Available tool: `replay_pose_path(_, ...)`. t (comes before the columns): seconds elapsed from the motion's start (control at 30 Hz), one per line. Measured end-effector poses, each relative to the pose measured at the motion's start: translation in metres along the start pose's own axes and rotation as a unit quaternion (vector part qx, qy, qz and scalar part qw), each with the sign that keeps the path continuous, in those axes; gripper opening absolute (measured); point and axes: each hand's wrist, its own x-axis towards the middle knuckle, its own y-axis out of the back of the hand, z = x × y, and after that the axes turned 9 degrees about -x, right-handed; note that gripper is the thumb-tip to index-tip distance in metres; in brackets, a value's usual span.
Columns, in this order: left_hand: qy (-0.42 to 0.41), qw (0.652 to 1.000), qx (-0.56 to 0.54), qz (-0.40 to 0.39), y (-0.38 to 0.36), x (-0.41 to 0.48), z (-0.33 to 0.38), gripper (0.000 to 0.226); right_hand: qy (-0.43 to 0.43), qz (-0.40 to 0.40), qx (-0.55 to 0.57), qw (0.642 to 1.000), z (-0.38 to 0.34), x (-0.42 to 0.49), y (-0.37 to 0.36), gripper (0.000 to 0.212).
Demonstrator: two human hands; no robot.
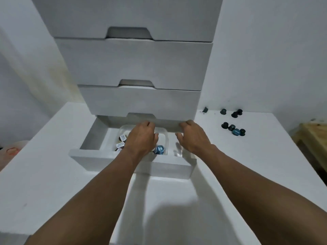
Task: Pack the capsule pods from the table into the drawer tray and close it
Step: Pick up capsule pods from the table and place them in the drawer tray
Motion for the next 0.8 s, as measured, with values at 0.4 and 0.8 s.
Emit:
replay_pose_path(0.4, -0.111, 0.993, -0.037, 0.002, 0.002, -0.079, 0.123, 0.028, -0.134, 0.017, -0.045, 0.990, 0.072, -0.165, 0.062, 0.036)
replay_pose_path(0.8, -0.114, 0.993, -0.027, -0.001, -0.045, -0.064, 0.245, 0.031, -0.128, 0.020, -0.013, 0.991, 0.189, -0.206, 0.092, 0.044)
